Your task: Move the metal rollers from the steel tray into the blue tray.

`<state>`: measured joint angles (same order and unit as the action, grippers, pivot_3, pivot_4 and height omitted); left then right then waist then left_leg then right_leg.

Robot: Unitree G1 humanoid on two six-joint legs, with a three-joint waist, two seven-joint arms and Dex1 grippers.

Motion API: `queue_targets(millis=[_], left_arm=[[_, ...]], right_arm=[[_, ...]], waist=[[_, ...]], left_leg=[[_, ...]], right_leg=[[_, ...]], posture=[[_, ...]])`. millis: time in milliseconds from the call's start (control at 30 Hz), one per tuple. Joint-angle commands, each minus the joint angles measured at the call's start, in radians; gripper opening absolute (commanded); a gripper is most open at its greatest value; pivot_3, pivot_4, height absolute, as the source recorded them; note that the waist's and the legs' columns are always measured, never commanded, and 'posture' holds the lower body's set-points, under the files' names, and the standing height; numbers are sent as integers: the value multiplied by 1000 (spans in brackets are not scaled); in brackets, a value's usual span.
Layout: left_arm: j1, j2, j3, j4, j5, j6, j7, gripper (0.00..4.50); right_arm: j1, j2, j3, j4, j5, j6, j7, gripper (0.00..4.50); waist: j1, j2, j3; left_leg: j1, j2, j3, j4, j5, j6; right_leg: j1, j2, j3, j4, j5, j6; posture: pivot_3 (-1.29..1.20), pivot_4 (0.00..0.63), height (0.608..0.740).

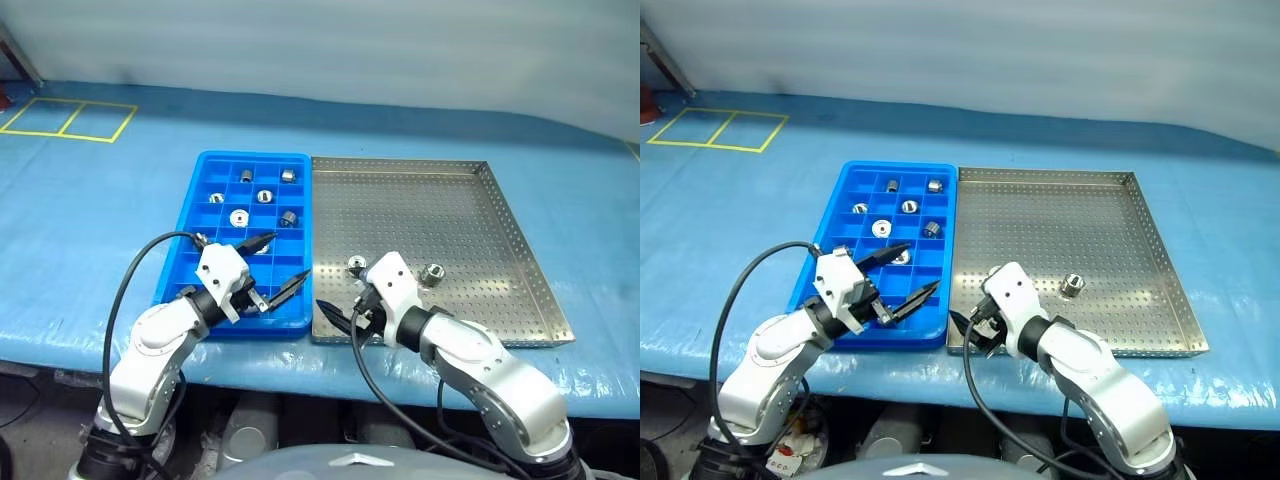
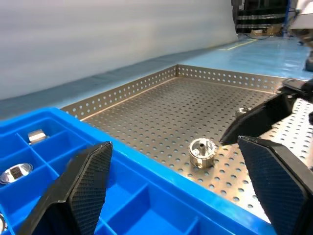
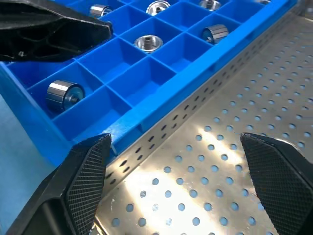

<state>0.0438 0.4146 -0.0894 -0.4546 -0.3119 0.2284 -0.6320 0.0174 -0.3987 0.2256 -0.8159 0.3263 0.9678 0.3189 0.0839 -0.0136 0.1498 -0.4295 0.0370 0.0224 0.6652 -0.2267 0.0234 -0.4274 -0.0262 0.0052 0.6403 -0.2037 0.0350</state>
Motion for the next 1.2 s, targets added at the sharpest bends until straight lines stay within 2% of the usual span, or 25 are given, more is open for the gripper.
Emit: queue_targets(millis=[33,300,600,667,800,1000,1200], left_arm=[[-41,-7,4,-4,0,7,14,4500],[-130,-3,-5,4,-1,62,22,4500],[-164,1,-58,-14,-8,196,16,4500],[-196,-1,-60,-10,-60,281,-1,4500],[-272,14,-100,39,-25,305,-27,4500],[-307,0,-95,61,-37,282,-60,4500],[-270,-7,-103,33,-32,274,-55,4500]], right_arm=[[20,-8,-69,-70,12,1,-16,4475],[81,-15,-173,-129,22,26,-41,4475],[44,50,-201,-87,0,20,-121,4475],[35,56,-189,-80,-7,21,-131,4475],[29,81,-180,-70,-1,15,-141,4475],[-58,113,-105,103,-51,-32,-154,4475],[-180,249,-82,367,-105,-133,-207,4475]], waist=[[-8,0,0],[-24,0,0],[-46,-1,0],[-46,-1,0],[-46,-1,0],[-66,-1,0],[-68,-1,0]], left_leg=[[0,0,0,0,0,0],[1,-1,2,1,1,0],[2,-1,2,1,1,0],[2,-1,2,1,1,1],[2,-2,2,1,1,1],[3,-3,3,0,1,1],[3,-3,3,0,1,1]], right_leg=[[0,0,1,1,0,0],[0,1,3,2,0,0],[0,2,5,3,0,0],[0,2,5,3,0,0],[0,2,5,3,0,0],[-1,2,7,3,0,1],[-1,4,8,4,1,1]], posture=[[137,150,740],[107,150,740],[91,150,740],[87,150,740],[74,150,740],[54,150,740],[84,150,740]])
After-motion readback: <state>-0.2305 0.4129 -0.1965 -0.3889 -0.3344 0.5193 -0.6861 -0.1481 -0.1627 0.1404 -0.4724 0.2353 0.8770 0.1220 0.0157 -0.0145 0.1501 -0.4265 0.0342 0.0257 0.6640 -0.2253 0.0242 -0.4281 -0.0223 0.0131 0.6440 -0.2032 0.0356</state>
